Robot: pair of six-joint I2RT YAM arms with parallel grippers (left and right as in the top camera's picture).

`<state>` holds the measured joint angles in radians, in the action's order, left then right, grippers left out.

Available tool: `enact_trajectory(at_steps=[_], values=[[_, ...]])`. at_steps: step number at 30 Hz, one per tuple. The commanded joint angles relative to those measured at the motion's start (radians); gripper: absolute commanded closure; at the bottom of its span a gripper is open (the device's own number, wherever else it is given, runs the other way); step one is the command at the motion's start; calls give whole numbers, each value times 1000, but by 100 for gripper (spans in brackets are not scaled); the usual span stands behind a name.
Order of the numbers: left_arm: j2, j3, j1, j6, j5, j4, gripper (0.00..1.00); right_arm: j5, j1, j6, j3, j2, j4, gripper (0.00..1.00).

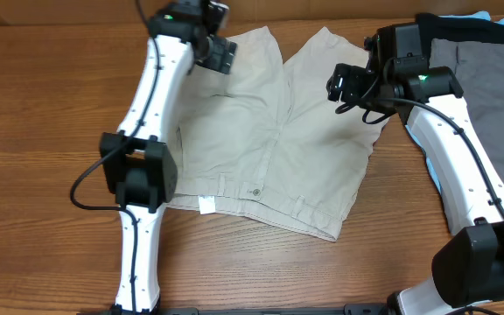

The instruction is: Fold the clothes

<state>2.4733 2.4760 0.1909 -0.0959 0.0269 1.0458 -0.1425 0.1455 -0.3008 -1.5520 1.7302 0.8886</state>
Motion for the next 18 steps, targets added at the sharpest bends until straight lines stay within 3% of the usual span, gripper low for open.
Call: enact_trajectory(at_steps=[1, 7, 12, 15, 18], values=[[9, 11, -31, -39, 40, -37, 6, -21, -4, -14, -6, 30, 0, 10], [4, 14, -52, -39, 142, 60, 9, -30, -6, -41, -6, 67, 23, 11], [5, 14, -27, -39, 290, 333, 15, -30, -17, -40, -6, 67, 23, 11], [6, 13, -14, -39, 253, 468, 23, -30, -29, -40, -6, 67, 21, 10], [7, 2, -9, -21, 140, 552, 23, -30, -39, -40, -6, 67, 18, 10]])
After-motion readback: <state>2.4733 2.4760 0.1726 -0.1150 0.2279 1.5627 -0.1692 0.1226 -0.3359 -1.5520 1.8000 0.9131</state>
